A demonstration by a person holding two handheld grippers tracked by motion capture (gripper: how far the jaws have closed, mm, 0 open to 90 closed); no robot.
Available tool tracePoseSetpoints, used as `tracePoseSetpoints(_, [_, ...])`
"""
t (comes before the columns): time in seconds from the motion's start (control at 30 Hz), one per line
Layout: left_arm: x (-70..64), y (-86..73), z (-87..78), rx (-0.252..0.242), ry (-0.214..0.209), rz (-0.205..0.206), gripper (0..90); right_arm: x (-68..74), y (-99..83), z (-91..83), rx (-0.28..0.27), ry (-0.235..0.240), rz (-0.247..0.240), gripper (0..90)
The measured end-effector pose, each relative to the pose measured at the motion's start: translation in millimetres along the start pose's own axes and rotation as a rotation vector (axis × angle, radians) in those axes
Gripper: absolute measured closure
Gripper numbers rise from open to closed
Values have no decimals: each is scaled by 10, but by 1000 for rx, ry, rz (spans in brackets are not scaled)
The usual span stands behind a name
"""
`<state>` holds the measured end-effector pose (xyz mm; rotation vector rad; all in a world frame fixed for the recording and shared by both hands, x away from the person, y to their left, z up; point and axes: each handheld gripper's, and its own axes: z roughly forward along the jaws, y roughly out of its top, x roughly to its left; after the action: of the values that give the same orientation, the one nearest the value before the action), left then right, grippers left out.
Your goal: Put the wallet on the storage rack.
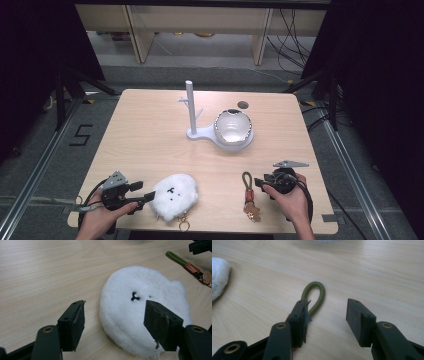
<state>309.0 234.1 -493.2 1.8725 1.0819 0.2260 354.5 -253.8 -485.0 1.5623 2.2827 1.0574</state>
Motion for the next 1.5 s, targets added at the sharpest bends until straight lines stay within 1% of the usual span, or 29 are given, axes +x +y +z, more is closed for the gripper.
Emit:
tracePoseSetpoints(0.03, [-1, 30, 4, 16, 7, 6, 327, 8, 3, -5, 14, -3, 15, 516])
tracePoseSetpoints(0.07, [-2, 50, 8, 27, 2, 6, 329, -15, 9, 2, 13, 2, -12, 514])
tracePoseSetpoints(0.13, [0, 78, 17, 36, -6, 7, 334, -17, 19, -5, 30, -1, -11, 514])
tracePoseSetpoints(0.23, [-6, 166, 40, 98, 6, 3, 336, -48, 37, -21, 49, 17, -12, 515])
tracePoseSetpoints(0.27, [16, 191, 35, 131, 6, 33, 336, -28, 37, -35, 66, -3, 11, 515])
tracePoseSetpoints(0.3, [14, 212, 50, 138, 5, 23, 336, -25, 38, -41, 73, -2, 15, 515])
tracePoseSetpoints(0.33, [26, 236, 49, 166, 9, 31, 336, -27, 38, -44, 82, 3, 18, 515])
tracePoseSetpoints(0.37, [46, 274, 58, 201, 9, 40, 336, -40, 40, -39, 83, 2, 1, 515])
tracePoseSetpoints(0.4, [46, 274, 58, 201, 9, 40, 335, -37, 44, -39, 88, -1, 4, 515])
tracePoseSetpoints(0.43, [68, 312, 78, 237, 9, 39, 335, -37, 54, -45, 105, 6, 6, 515])
tracePoseSetpoints(0.47, [74, 328, 90, 252, 13, 41, 336, 7, 50, -41, 98, -6, 47, 516])
tracePoseSetpoints(0.5, [74, 328, 90, 252, 13, 41, 337, 7, 50, -41, 98, -6, 47, 516])
tracePoseSetpoints(0.53, [93, 353, 99, 279, 9, 52, 340, 38, 77, -69, 135, -16, 59, 515])
tracePoseSetpoints(0.57, [93, 371, 125, 298, 12, 39, 342, 46, 82, -72, 131, -12, 61, 515])
tracePoseSetpoints(0.6, [88, 379, 139, 316, 2, 29, 345, 22, 87, -78, 133, -12, 34, 515])
tracePoseSetpoints(0.63, [88, 379, 139, 316, 2, 29, 348, 37, 81, -73, 106, -14, 41, 514])
tracePoseSetpoints(0.67, [85, 388, 149, 330, 3, 40, 348, 37, 81, -73, 106, -14, 41, 514])
tracePoseSetpoints(0.73, [70, 403, 169, 357, -6, 34, 357, 40, 99, -105, 125, -12, 17, 513])
tracePoseSetpoints(0.77, [53, 407, 205, 367, -13, 20, 358, 35, 103, -112, 127, -8, 16, 512])
tracePoseSetpoints(0.8, [61, 417, 218, 397, -7, 39, 359, 26, 103, -108, 125, 4, 19, 512])
tracePoseSetpoints(0.83, [86, 427, 242, 445, -17, 76, 361, 14, 103, -105, 111, 55, 26, 512])
tracePoseSetpoints(0.87, [86, 427, 242, 445, -17, 76, 362, 14, 103, -105, 111, 55, 26, 512])
tracePoseSetpoints(0.97, [81, 417, 333, 501, -12, 81, 371, 17, 107, -95, 109, 59, 23, 510])
tracePoseSetpoints(1.1, [75, 415, 380, 505, -23, 63, 390, 36, 106, -85, 110, 67, 23, 509])
tracePoseSetpoints(1.17, [81, 423, 405, 513, -33, 36, 422, 51, 102, -79, 110, 68, 21, 507])
tracePoseSetpoints(1.2, [77, 425, 411, 515, -28, 38, 430, 58, 97, -74, 101, 65, 23, 507])
tracePoseSetpoints(1.33, [65, 410, 448, 526, -35, 36, 472, 72, 99, -86, 111, 74, 23, 507])
tracePoseSetpoints(1.43, [44, 392, 478, 536, -34, 16, 500, 80, 96, -94, 110, 76, 24, 506])
tracePoseSetpoints(1.5, [59, 389, 480, 540, -47, 5, 507, 82, 91, -93, 106, 80, 24, 506])
